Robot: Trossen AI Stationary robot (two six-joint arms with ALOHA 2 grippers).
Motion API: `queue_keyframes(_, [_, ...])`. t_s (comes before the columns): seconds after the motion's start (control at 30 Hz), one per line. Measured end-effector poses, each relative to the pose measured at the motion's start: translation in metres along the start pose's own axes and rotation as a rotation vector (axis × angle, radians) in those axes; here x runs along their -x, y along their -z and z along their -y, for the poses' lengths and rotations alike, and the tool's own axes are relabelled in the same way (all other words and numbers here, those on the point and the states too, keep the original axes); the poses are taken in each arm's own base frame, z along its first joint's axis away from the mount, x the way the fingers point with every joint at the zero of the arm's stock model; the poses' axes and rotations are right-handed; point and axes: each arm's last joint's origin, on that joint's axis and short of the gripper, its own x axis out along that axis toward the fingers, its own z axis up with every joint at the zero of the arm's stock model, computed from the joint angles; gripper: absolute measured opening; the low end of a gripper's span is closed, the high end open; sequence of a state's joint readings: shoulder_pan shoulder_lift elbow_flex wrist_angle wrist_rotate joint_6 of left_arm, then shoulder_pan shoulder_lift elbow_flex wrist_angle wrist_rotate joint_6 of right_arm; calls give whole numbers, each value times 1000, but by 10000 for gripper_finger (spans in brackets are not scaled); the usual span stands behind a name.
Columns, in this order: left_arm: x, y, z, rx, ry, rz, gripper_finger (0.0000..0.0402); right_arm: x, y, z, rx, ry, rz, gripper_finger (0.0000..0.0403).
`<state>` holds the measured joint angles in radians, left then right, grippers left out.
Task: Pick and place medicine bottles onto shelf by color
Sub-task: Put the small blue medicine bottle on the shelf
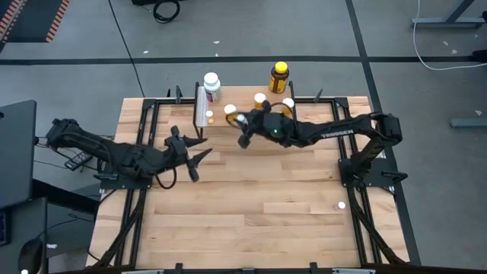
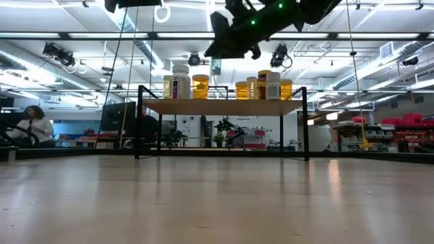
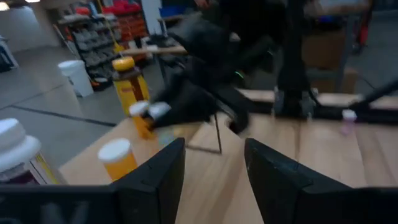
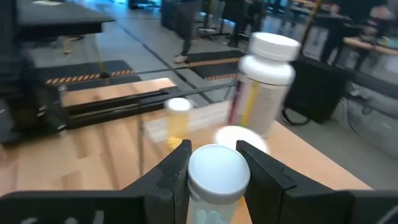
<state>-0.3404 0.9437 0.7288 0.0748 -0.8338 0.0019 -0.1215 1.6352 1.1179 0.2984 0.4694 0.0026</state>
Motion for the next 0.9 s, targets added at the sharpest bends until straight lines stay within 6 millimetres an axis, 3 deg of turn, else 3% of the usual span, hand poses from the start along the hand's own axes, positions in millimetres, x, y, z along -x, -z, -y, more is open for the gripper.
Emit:
queue_keyframes(0.57, [15, -1, 11, -73, 90, 17, 174, -28, 0, 79, -142, 103, 6, 128])
queue_keyframes(0.9, [20, -10, 15, -107, 112, 90, 173, -30, -3, 87, -103, 78, 14, 128])
